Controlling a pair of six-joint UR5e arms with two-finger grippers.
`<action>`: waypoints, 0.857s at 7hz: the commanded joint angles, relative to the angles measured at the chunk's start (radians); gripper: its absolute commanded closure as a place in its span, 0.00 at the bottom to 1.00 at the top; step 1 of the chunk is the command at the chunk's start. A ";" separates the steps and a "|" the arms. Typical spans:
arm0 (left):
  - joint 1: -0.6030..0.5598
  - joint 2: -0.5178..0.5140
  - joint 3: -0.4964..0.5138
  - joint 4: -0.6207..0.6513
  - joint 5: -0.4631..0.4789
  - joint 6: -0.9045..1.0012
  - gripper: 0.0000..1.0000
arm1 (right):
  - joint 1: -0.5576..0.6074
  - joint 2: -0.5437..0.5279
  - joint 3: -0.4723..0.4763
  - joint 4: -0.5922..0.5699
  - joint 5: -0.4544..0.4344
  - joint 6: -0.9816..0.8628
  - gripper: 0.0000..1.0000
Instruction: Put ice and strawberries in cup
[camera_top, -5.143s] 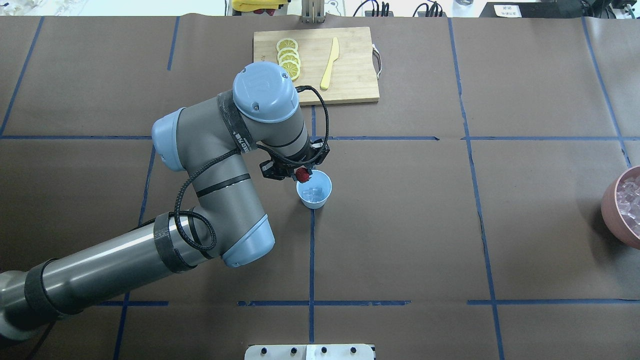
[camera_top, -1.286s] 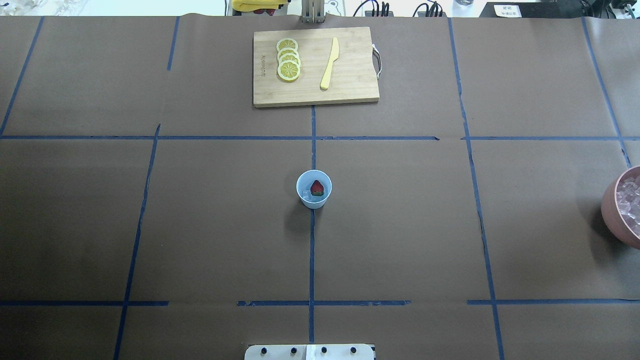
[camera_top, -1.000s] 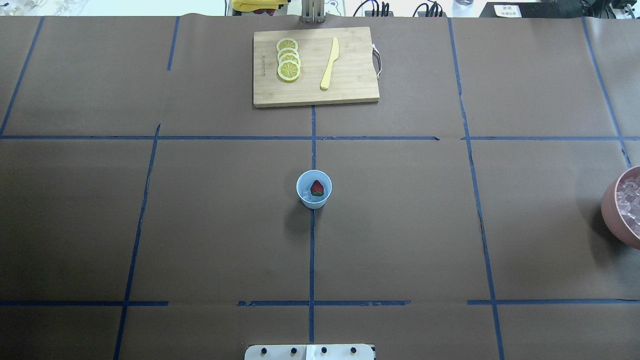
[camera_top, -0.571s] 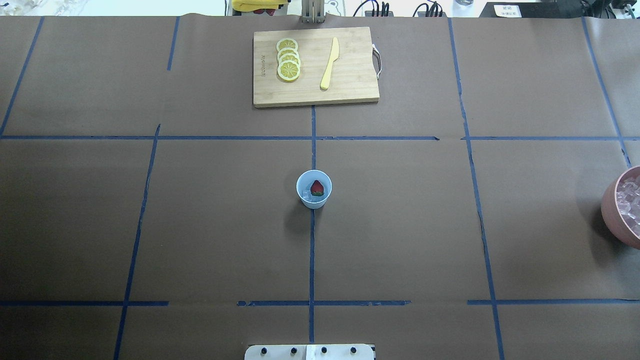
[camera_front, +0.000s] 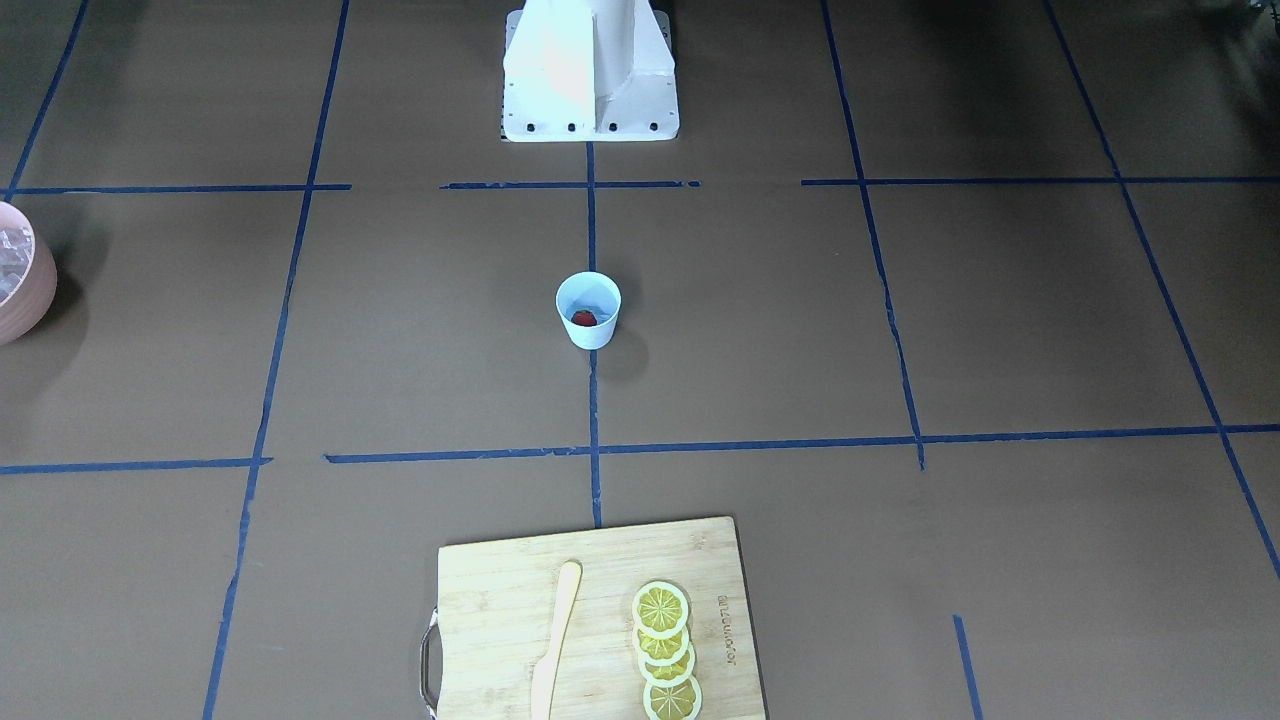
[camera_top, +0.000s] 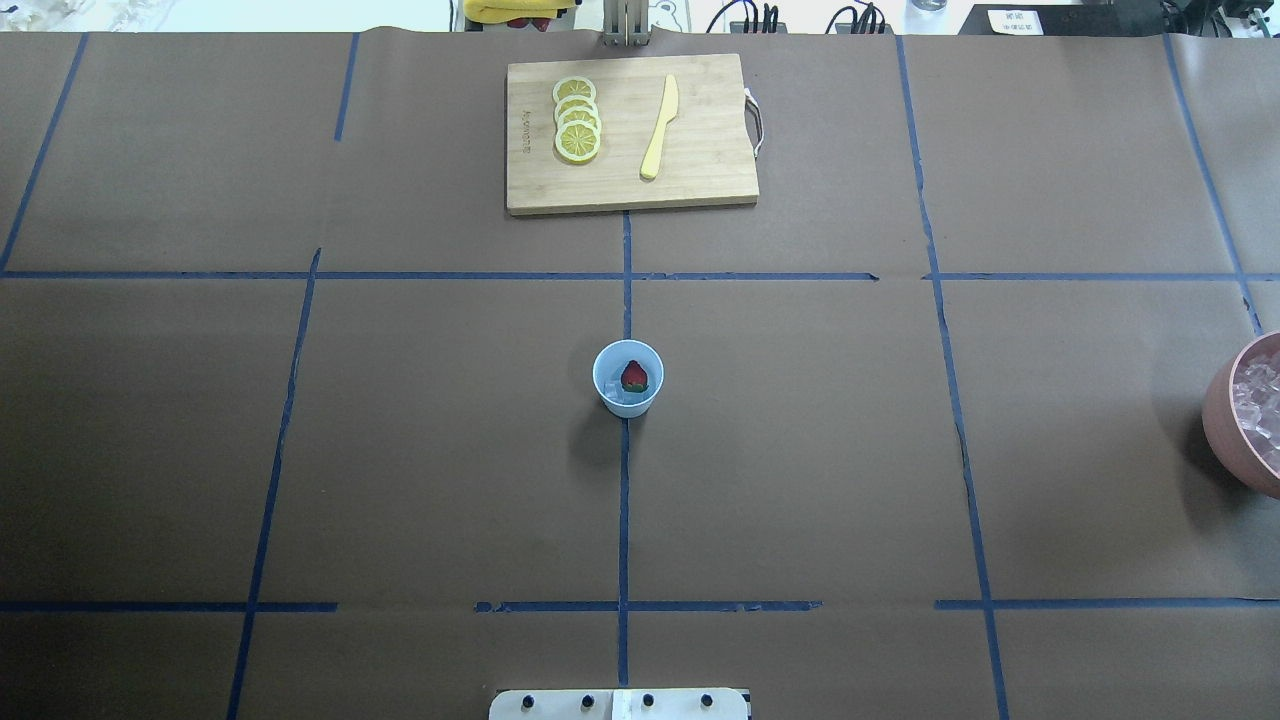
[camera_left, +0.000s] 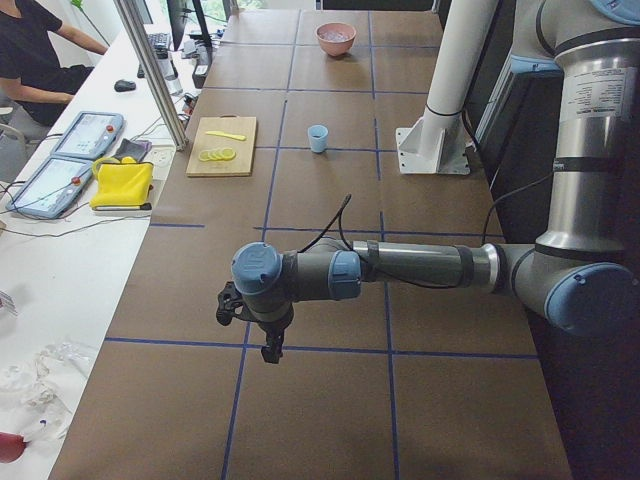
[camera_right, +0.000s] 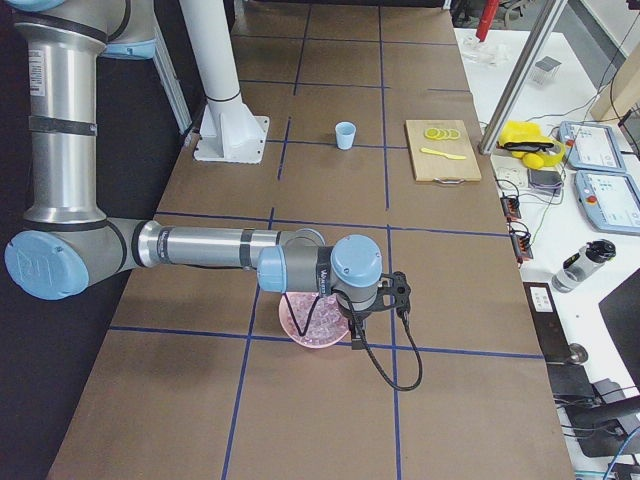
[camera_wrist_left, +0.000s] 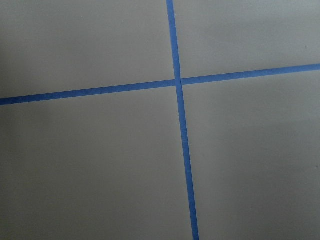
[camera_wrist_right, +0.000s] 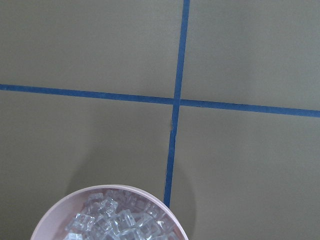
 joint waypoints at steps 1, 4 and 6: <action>0.001 -0.009 0.013 -0.007 0.001 -0.018 0.00 | 0.000 0.000 0.001 0.002 0.000 0.000 0.01; 0.001 -0.012 0.015 -0.006 0.004 -0.021 0.00 | 0.002 0.000 -0.001 0.000 -0.002 0.000 0.01; 0.002 -0.015 0.030 -0.009 0.006 -0.023 0.00 | 0.002 0.000 -0.004 0.002 -0.005 -0.002 0.01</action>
